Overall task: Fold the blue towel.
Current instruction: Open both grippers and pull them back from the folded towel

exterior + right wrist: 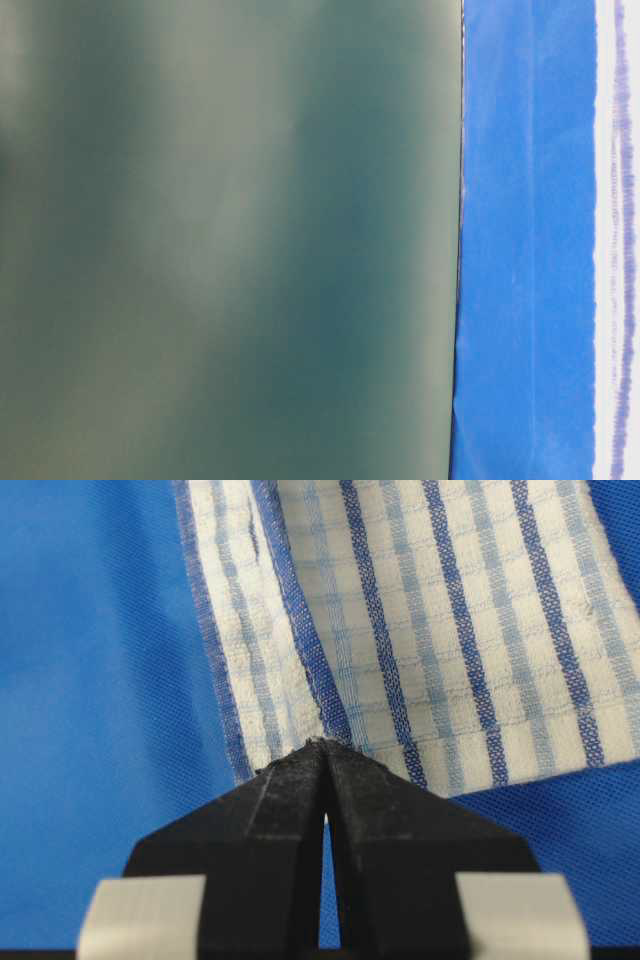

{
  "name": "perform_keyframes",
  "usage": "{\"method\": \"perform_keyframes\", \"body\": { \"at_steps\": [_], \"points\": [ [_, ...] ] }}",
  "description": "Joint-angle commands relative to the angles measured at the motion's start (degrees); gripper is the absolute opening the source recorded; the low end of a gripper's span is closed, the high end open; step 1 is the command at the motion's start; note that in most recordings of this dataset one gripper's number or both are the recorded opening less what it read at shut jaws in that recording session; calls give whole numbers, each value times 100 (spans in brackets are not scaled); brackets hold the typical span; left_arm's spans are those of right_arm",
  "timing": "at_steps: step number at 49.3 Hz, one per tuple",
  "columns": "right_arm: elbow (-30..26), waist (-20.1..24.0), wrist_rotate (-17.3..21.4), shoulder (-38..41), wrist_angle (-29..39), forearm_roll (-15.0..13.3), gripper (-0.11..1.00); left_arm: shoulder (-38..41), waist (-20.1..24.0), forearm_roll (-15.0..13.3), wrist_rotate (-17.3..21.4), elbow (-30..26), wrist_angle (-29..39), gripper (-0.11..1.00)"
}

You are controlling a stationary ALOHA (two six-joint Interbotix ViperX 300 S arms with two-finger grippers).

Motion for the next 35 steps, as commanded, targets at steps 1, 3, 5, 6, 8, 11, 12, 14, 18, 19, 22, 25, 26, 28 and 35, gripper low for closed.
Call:
{"method": "perform_keyframes", "body": {
  "at_steps": [1, 3, 5, 6, 8, 11, 12, 14, 18, 19, 22, 25, 26, 28, 35],
  "points": [
    [-149, 26, 0, 35, -9, 18, 0, 0, -18, 0, 9, -97, -62, 2],
    [-167, 26, -9, 53, 18, 18, 0, -9, -18, 0, 9, -105, -79, 3],
    [-185, 35, 0, 70, 35, 18, 0, 0, -18, 0, 9, -105, -88, 3],
    [-193, 26, -9, 79, 44, 9, 0, -9, -18, 0, 9, -105, -88, 3],
    [-202, 26, -9, 79, 53, 18, 1, -18, -18, 0, 9, -123, -88, 5],
    [-255, 35, 0, 62, 62, 18, 3, -62, -18, 0, 9, -141, -53, 14],
    [-272, 35, 0, 53, 79, 18, 6, -79, -18, 0, 18, -149, -44, 19],
    [-334, 35, -26, 26, 141, 0, 17, -132, -18, 0, 35, -167, 0, 30],
    [-439, 35, -97, -70, 299, -62, 43, -299, -18, 0, 70, -211, 97, 55],
    [-457, 35, -105, -97, 343, -88, 48, -343, -18, 0, 79, -220, 141, 62],
    [-501, 9, -105, -220, 466, -229, 64, -510, 9, 0, 105, -229, 264, 76],
    [-510, -97, -105, -343, 545, -352, 68, -677, 70, 0, 149, -229, 387, 81],
    [-510, -141, -105, -378, 554, -378, 67, -729, 114, 0, 176, -229, 413, 81],
    [-492, -264, -105, -448, 571, -448, 64, -835, 185, 0, 246, -229, 466, 80],
    [-448, -817, -105, -536, 606, -668, 64, -1090, 519, 0, 545, -220, 492, 79]
  ]
}}
